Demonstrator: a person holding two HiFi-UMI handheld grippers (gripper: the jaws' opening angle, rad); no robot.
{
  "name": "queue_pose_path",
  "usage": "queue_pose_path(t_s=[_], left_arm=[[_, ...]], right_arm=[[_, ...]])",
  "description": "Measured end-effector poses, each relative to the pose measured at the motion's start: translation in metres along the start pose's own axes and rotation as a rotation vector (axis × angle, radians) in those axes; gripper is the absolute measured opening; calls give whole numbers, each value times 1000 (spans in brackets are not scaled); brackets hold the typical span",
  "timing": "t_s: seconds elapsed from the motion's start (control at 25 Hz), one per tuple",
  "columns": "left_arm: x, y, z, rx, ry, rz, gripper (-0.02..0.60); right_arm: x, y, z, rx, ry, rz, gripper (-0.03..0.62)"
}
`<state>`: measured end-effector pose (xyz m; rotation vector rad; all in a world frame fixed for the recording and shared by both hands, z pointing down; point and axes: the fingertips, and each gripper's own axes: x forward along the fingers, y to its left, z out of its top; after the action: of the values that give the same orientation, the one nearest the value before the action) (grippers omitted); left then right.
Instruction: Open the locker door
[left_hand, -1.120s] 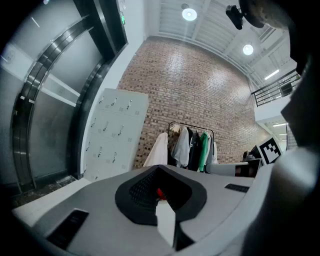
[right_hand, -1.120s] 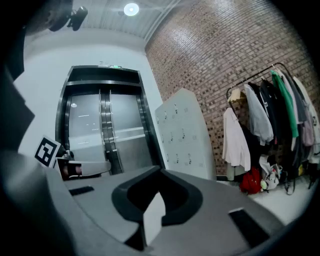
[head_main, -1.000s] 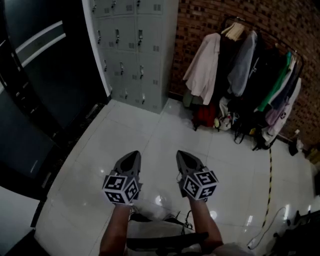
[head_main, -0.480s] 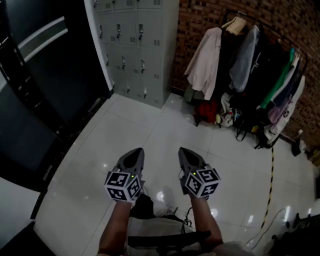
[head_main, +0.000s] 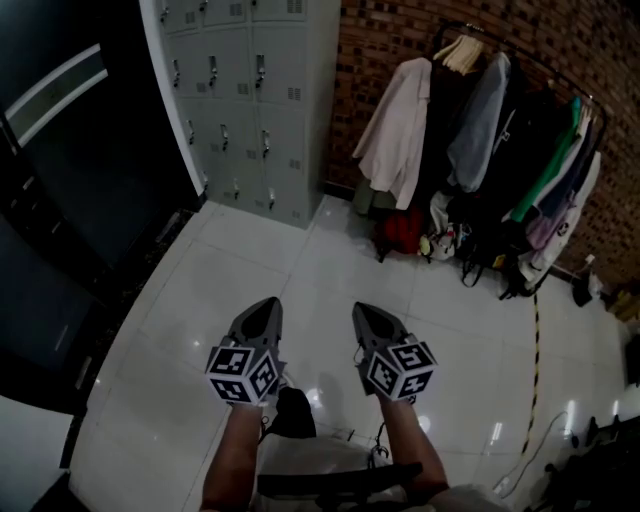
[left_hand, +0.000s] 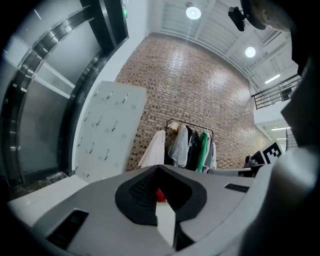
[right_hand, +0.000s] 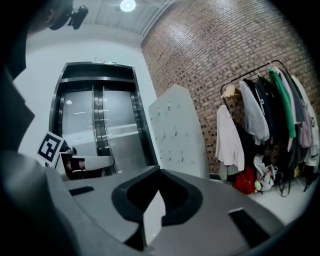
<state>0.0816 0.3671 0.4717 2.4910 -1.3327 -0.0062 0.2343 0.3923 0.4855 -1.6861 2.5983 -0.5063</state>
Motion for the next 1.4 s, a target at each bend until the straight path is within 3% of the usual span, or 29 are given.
queue_pose_path(t_s=[0.24,0.64,1.0,1.4], left_arm=[[63,46,33,4,-3,-14,-2],[119,162,91,21,-8,-5,-2],[136,223,98,9,16,2,-2],[167,283,104,-11,29,50,-2]], right_arm=[[80,-19,31,-1,-8,-6,6],[227,5,68,-10,-21,19,6],[300,31,75,-32,-4,46,6],[375,32,71,-16,27,90,6]])
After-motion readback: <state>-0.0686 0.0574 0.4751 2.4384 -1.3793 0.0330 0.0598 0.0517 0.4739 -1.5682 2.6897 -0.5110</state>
